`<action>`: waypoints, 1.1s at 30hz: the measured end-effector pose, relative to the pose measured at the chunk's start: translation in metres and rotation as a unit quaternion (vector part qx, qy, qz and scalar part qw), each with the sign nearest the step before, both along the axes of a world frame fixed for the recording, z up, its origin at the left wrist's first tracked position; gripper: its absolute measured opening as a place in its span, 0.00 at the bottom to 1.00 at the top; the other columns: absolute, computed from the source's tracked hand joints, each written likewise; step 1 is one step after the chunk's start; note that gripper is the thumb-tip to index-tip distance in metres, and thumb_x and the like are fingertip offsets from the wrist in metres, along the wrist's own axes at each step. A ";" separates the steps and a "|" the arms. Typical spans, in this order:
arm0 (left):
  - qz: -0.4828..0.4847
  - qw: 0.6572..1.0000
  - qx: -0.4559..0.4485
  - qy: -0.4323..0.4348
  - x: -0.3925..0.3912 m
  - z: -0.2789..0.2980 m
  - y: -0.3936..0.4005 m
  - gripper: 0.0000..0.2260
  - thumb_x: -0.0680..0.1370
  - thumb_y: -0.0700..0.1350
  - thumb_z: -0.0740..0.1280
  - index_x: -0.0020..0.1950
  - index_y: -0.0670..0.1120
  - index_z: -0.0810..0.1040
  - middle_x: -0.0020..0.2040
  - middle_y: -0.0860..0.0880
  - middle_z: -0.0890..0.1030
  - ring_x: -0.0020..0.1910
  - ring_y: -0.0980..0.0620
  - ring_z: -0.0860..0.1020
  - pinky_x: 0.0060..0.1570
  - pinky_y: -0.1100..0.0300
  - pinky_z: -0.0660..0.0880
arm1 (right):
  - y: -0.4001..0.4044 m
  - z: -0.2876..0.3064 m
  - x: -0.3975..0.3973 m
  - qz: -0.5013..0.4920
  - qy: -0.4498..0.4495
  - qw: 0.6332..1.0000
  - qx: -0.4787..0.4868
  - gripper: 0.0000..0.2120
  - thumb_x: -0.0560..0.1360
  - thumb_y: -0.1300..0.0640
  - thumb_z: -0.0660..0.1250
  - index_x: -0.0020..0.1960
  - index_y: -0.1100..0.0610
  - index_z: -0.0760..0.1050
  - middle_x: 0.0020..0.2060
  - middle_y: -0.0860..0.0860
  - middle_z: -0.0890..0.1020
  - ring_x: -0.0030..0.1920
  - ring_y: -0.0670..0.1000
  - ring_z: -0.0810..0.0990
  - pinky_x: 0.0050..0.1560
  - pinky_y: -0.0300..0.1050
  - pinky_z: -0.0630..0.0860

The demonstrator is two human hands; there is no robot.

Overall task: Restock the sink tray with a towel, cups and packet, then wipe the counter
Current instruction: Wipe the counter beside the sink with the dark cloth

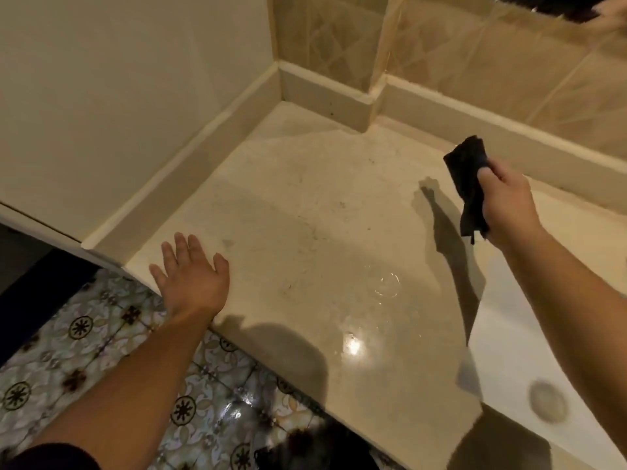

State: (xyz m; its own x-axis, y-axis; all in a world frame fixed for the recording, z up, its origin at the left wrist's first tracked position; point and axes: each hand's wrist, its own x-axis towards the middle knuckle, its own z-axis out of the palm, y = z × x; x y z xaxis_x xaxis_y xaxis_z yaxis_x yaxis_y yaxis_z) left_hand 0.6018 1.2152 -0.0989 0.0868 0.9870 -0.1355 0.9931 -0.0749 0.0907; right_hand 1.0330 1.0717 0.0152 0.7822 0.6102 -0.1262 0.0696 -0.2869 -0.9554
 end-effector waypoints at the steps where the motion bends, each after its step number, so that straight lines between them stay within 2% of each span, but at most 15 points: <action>1: 0.001 1.000 0.004 -0.001 0.000 0.000 0.000 0.33 0.77 0.59 0.42 0.79 0.44 0.51 0.80 0.45 0.50 0.78 0.44 0.46 0.74 0.39 0.43 | 0.019 -0.009 0.020 0.020 -0.061 0.997 -0.032 0.18 0.78 0.55 0.56 0.65 0.46 0.75 0.56 0.50 0.81 0.57 0.55 0.77 0.54 0.47 0.72; 4: 0.008 1.000 0.013 -0.002 0.001 -0.001 0.001 0.33 0.77 0.59 0.44 0.79 0.44 0.52 0.80 0.45 0.51 0.78 0.45 0.47 0.74 0.40 0.43 | 0.075 -0.050 0.061 0.100 -0.256 0.950 -0.150 0.19 0.81 0.54 0.54 0.71 0.47 0.68 0.64 0.54 0.77 0.61 0.58 0.73 0.59 0.50 0.68; 6: 0.018 1.000 0.013 0.002 0.002 -0.002 0.002 0.33 0.77 0.59 0.44 0.79 0.45 0.52 0.81 0.46 0.50 0.78 0.46 0.47 0.74 0.41 0.43 | 0.105 -0.080 0.066 0.179 -0.344 0.903 -0.188 0.19 0.82 0.56 0.55 0.72 0.55 0.67 0.68 0.59 0.73 0.65 0.63 0.70 0.64 0.54 0.66; 8: 0.023 1.000 0.017 0.001 0.004 -0.003 0.002 0.33 0.76 0.58 0.44 0.79 0.46 0.53 0.81 0.47 0.51 0.78 0.46 0.47 0.74 0.42 0.42 | 0.123 -0.100 0.063 0.242 -0.426 0.850 -0.191 0.17 0.81 0.60 0.57 0.68 0.64 0.68 0.66 0.65 0.72 0.65 0.66 0.68 0.64 0.60 0.66; 10: 0.024 1.000 0.016 -0.001 0.004 -0.002 0.003 0.33 0.76 0.58 0.45 0.79 0.46 0.53 0.81 0.47 0.51 0.78 0.47 0.46 0.74 0.42 0.42 | 0.127 -0.102 0.060 0.260 -0.462 0.823 -0.204 0.16 0.79 0.61 0.58 0.64 0.67 0.69 0.64 0.67 0.72 0.62 0.68 0.69 0.60 0.64 0.69; 13: 0.020 1.000 0.011 -0.006 0.005 0.001 0.000 0.32 0.77 0.57 0.45 0.79 0.45 0.52 0.81 0.46 0.50 0.79 0.46 0.46 0.74 0.42 0.42 | 0.110 -0.097 0.041 0.289 -0.472 0.812 -0.185 0.17 0.79 0.64 0.60 0.66 0.67 0.70 0.67 0.66 0.71 0.66 0.67 0.68 0.64 0.62 0.67; 16: 0.013 1.000 0.007 -0.009 0.006 0.005 -0.002 0.30 0.79 0.56 0.47 0.79 0.44 0.51 0.81 0.45 0.49 0.79 0.45 0.45 0.74 0.41 0.42 | 0.079 -0.087 -0.025 0.367 -0.453 0.801 -0.132 0.20 0.78 0.67 0.63 0.69 0.65 0.69 0.69 0.63 0.69 0.70 0.64 0.66 0.70 0.58 0.62; 20: -0.002 1.000 0.000 -0.010 0.003 0.008 -0.001 0.31 0.80 0.57 0.46 0.79 0.43 0.50 0.80 0.43 0.49 0.78 0.43 0.45 0.73 0.39 0.43 | 0.018 -0.091 -0.130 0.462 -0.427 0.775 -0.054 0.19 0.74 0.66 0.68 0.65 0.64 0.75 0.66 0.61 0.75 0.67 0.62 0.71 0.68 0.57 0.67; 23: -0.003 1.000 0.003 -0.002 0.004 0.007 -0.002 0.31 0.79 0.57 0.45 0.79 0.42 0.51 0.80 0.43 0.50 0.78 0.42 0.46 0.73 0.38 0.44 | -0.026 -0.095 -0.187 0.490 -0.417 0.765 -0.031 0.20 0.72 0.65 0.71 0.63 0.62 0.77 0.65 0.59 0.76 0.66 0.62 0.73 0.64 0.59 0.70; 28: -0.003 1.000 -0.011 -0.007 0.002 0.006 0.000 0.32 0.79 0.58 0.44 0.79 0.43 0.50 0.81 0.44 0.48 0.78 0.43 0.45 0.74 0.38 0.43 | -0.070 -0.089 -0.245 0.471 -0.396 0.788 -0.018 0.20 0.71 0.66 0.72 0.63 0.60 0.77 0.64 0.58 0.77 0.65 0.61 0.74 0.63 0.60 0.72; 30: -0.004 1.000 -0.017 -0.007 0.000 0.006 0.000 0.32 0.79 0.58 0.44 0.79 0.43 0.49 0.81 0.44 0.47 0.78 0.43 0.44 0.74 0.38 0.42 | -0.084 -0.087 -0.263 0.467 -0.373 0.802 -0.016 0.20 0.72 0.69 0.71 0.64 0.61 0.76 0.65 0.59 0.76 0.66 0.62 0.73 0.66 0.60 0.68; 31: -0.005 1.000 -0.019 -0.009 0.000 0.007 0.000 0.32 0.79 0.57 0.45 0.79 0.42 0.48 0.81 0.44 0.47 0.78 0.43 0.44 0.74 0.38 0.42 | -0.089 -0.087 -0.272 0.469 -0.349 0.811 -0.019 0.21 0.74 0.70 0.69 0.66 0.62 0.74 0.67 0.60 0.73 0.69 0.61 0.69 0.69 0.57 0.63; 33: -0.010 1.000 -0.022 -0.011 0.000 0.009 -0.001 0.31 0.80 0.57 0.45 0.79 0.42 0.47 0.81 0.44 0.46 0.78 0.43 0.44 0.74 0.38 0.42 | -0.099 -0.084 -0.287 0.476 -0.293 0.828 -0.033 0.23 0.77 0.71 0.62 0.71 0.61 0.68 0.72 0.58 0.66 0.74 0.57 0.61 0.74 0.46 0.50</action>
